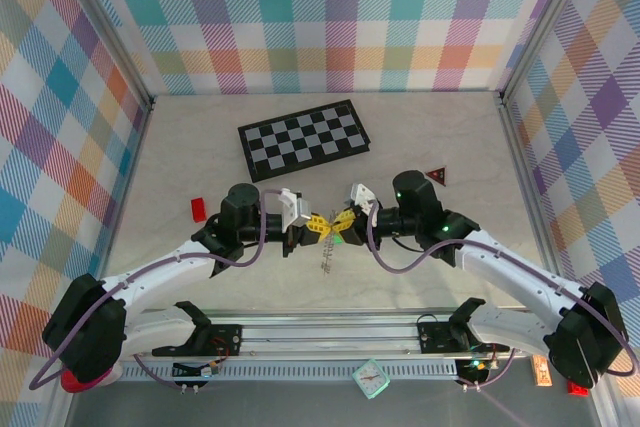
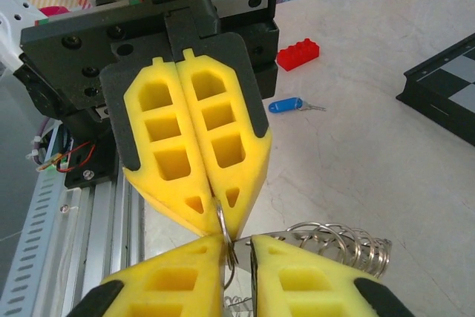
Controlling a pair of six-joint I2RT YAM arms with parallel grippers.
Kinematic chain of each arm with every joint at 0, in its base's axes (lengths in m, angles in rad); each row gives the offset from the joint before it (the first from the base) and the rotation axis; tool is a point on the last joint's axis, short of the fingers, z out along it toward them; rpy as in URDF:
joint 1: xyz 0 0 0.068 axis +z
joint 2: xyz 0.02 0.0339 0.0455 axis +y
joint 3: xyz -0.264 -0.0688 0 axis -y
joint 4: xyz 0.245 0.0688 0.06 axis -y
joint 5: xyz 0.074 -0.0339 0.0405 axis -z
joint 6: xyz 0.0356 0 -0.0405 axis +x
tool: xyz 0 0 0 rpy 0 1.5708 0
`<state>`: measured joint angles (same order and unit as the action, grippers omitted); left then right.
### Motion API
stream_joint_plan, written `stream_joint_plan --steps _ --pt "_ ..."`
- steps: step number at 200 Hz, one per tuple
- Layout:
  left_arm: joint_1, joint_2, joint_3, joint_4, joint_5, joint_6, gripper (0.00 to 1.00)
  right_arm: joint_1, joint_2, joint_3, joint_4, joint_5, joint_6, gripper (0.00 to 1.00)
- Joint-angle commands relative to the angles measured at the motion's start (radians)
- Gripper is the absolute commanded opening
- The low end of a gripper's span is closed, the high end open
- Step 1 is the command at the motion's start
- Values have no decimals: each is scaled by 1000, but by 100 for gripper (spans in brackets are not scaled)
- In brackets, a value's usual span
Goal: Put the keys on the keyring
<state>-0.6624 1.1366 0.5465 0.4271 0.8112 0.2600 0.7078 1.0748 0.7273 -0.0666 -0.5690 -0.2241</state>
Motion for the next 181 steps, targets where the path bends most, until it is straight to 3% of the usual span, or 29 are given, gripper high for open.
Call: stream_joint_plan --steps 1,33,62,91,123,181 --pt "-11 -1 -10 118 58 -29 0 4 19 12 56 -50 12 14" --pt "-11 -1 -6 103 46 -26 0 4 31 24 76 -69 8 0" --pt "-11 -18 33 -38 -3 53 19 3 29 64 -38 -47 -69 0" --pt "-11 -24 103 -242 -37 171 20 5 47 147 -242 7 -189 0" --pt "-11 -13 150 -339 -52 225 21 31 101 249 -440 72 -301 0" --pt "-11 19 192 -392 -47 248 22 71 166 343 -514 87 -368 0"
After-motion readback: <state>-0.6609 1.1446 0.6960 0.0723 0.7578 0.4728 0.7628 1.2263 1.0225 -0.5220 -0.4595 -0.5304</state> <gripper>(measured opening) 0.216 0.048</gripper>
